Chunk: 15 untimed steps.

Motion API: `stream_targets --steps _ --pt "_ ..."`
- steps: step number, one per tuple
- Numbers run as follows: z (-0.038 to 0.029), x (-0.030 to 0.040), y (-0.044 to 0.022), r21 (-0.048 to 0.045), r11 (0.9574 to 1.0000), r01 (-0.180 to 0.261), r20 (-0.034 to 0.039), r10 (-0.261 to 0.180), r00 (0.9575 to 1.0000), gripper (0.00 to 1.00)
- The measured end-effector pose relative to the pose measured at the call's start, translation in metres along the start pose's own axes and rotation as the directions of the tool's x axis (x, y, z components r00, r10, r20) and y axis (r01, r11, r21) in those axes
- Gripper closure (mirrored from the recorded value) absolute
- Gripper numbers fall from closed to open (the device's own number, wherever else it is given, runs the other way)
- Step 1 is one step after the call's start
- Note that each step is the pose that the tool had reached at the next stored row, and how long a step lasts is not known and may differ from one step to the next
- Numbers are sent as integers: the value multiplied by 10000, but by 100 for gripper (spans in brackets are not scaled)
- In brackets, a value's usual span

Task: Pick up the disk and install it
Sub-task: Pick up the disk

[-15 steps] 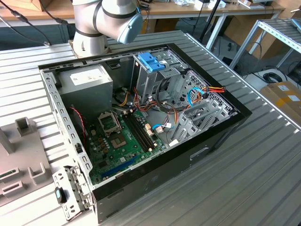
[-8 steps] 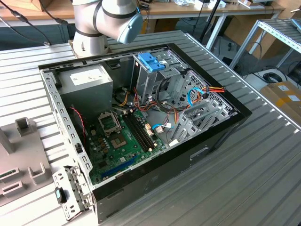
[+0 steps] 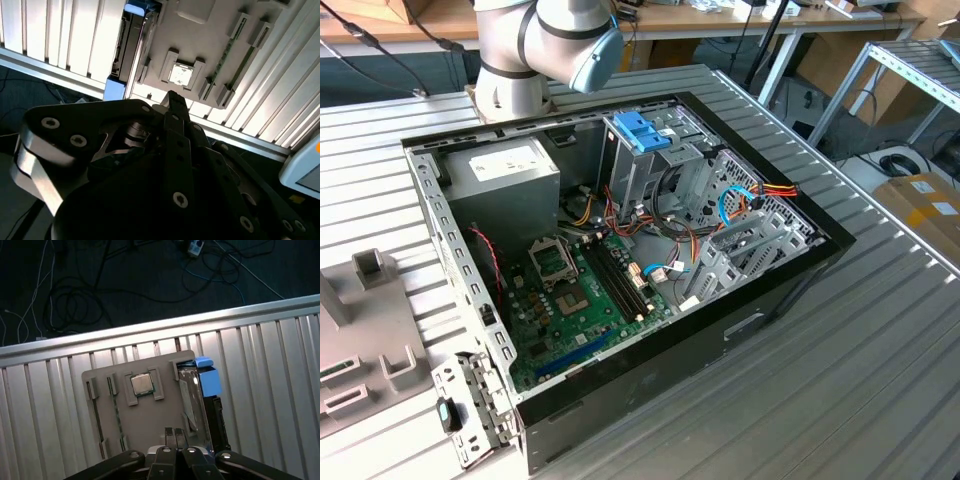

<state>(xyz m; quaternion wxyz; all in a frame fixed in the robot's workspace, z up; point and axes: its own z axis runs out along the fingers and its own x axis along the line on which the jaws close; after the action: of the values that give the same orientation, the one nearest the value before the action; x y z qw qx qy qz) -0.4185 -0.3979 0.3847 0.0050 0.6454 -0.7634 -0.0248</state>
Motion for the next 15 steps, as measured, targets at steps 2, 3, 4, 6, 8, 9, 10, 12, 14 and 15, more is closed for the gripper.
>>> stream_targets --steps 2,3,4,6,8,9,10,12,14,15 --pt "0 0 0 -5 9998 209 -9 -209 9998 89" --pt "0 0 0 -7 9996 297 -13 -297 9996 89" --pt "0 0 0 -9 9994 357 -15 -357 9994 89" --pt "0 0 0 -12 9988 490 -21 -490 9988 89" --pt "0 0 0 -16 9980 637 -28 -637 9980 89" --pt "0 0 0 -18 9976 696 -30 -696 9976 89" --pt "0 0 0 -19 9972 753 -32 -753 9972 89" --pt "0 0 0 -23 9961 878 -38 -878 9961 89" --pt "1 0 0 -28 9944 1058 -45 -1058 9944 89" --pt "0 0 0 -30 9937 1120 -48 -1120 9937 89"
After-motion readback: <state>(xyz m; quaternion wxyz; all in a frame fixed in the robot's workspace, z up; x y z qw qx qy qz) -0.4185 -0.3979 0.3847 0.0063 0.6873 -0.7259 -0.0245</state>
